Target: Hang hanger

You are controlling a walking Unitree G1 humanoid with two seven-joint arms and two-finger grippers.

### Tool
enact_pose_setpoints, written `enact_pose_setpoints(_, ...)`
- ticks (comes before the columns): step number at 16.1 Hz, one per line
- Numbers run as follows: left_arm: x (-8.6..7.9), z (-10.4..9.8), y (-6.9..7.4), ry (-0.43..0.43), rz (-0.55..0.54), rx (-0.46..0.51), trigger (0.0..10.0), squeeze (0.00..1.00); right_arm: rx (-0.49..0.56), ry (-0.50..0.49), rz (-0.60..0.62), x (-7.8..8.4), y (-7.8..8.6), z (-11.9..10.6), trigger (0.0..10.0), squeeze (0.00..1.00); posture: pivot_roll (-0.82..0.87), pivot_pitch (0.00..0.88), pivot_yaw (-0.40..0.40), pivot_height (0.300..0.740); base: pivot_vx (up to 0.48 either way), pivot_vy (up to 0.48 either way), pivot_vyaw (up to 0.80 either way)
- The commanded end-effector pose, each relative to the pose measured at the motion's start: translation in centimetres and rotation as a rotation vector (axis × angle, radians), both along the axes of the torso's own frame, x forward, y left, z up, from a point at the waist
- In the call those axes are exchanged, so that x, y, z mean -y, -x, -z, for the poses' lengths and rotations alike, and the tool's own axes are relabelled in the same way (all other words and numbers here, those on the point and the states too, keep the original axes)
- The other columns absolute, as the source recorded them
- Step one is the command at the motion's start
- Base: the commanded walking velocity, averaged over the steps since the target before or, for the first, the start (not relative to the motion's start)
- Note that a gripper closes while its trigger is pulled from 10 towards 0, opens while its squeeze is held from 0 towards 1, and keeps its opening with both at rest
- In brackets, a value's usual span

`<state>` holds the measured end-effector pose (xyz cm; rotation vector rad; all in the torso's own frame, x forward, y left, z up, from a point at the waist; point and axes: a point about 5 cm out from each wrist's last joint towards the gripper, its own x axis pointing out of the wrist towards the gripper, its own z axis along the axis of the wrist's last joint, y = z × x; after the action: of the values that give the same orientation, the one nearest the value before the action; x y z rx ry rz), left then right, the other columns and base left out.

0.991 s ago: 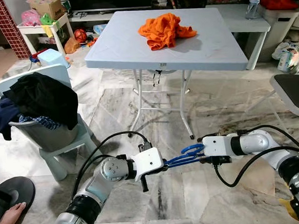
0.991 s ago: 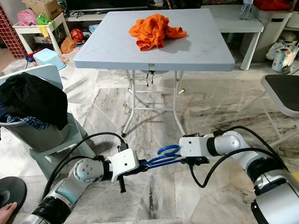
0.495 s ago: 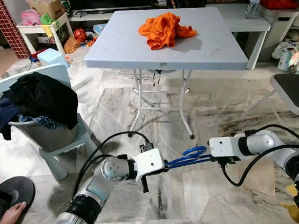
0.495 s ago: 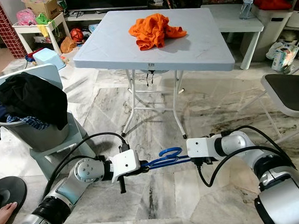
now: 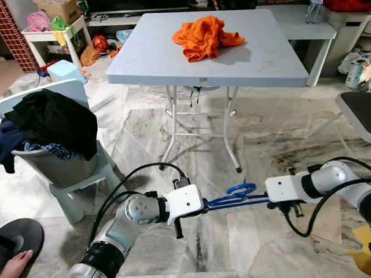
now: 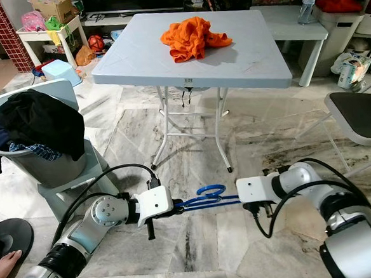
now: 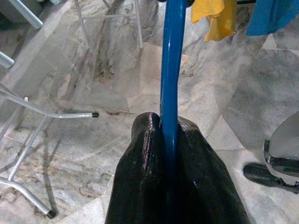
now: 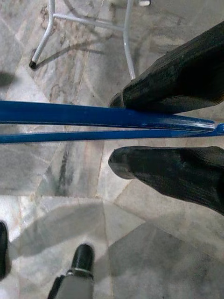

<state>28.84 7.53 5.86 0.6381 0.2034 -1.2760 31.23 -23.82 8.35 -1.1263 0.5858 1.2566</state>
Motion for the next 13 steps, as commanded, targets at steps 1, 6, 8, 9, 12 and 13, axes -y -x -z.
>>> enact_pose_setpoints(1,0.0,-0.33,-0.22,-0.013,0.015,0.021,10.0,0.0,0.006,0.011,-0.001,0.59,-0.35,-1.01,0.0,0.0,-0.1,0.0,-0.011,0.74,0.0,0.0,0.0)
enact_pose_setpoints(6,0.24,-0.2,-0.07,-0.007,0.013,0.019,10.0,0.0,0.0,-0.003,-0.001,0.46,-0.43,-1.18,0.0,0.0,-0.1,0.0,-0.014,0.74,0.0,0.0,0.0)
enact_pose_setpoints(8,0.19,-0.12,-0.04,-0.004,0.008,0.013,10.0,0.0,-0.005,-0.015,0.001,0.3,-0.27,-0.86,0.0,0.0,-0.1,0.0,-0.013,0.74,0.0,0.0,0.0)
enact_pose_setpoints(9,0.11,-0.15,-0.18,0.018,-0.018,-0.008,10.0,1.0,-0.006,-0.024,0.008,0.27,-0.25,-0.8,0.0,0.0,-0.1,0.0,-0.015,0.74,0.0,0.0,0.0)
enact_pose_setpoints(12,0.21,-0.36,-0.02,0.087,-0.047,-0.062,10.0,1.0,0.032,-0.018,0.047,0.39,-0.52,-0.74,0.0,0.0,-0.1,0.0,-0.018,0.74,0.0,0.0,0.0)
enact_pose_setpoints(13,0.25,-0.51,-0.08,0.09,-0.053,-0.034,10.0,1.0,0.037,-0.023,0.058,0.36,-0.6,-0.73,0.0,0.0,-0.1,0.0,-0.018,0.74,0.0,0.0,0.0)
